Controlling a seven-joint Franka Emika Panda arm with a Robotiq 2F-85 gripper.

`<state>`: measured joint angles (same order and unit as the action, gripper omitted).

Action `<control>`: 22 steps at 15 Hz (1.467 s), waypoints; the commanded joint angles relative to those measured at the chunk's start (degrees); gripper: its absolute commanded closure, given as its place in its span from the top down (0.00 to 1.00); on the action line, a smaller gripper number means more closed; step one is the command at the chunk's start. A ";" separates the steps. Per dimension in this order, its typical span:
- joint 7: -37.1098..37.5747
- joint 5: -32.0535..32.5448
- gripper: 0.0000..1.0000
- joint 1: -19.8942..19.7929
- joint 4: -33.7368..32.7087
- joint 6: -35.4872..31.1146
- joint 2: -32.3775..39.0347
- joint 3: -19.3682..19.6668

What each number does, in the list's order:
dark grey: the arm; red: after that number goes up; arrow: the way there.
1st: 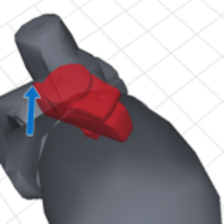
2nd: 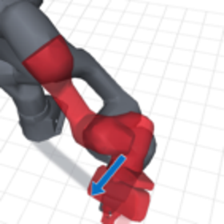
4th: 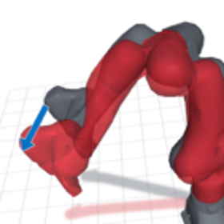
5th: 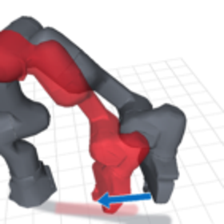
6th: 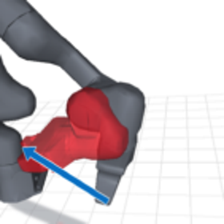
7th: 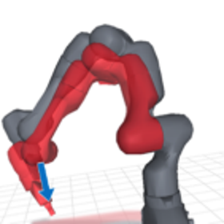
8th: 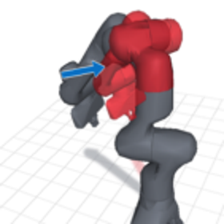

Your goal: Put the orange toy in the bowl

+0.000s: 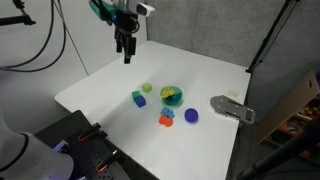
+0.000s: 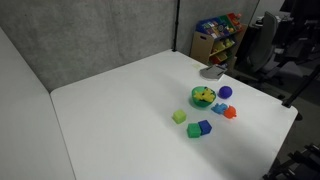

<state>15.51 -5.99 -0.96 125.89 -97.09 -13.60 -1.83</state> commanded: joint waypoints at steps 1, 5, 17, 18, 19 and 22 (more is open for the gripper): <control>1.82 3.81 1.00 -0.82 2.59 -5.19 0.80 -0.12; 2.65 7.01 1.00 -1.09 7.53 -14.94 0.57 0.08; 15.37 19.31 1.00 -4.30 12.78 -33.37 12.06 1.54; 16.24 20.03 1.00 -4.19 12.49 -33.99 13.66 2.05; 17.00 20.36 1.00 -3.97 12.22 -34.31 15.07 2.60; 15.69 19.04 1.00 -2.95 13.23 -34.05 15.32 3.64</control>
<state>31.29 13.12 -4.89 139.18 -131.27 1.82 0.85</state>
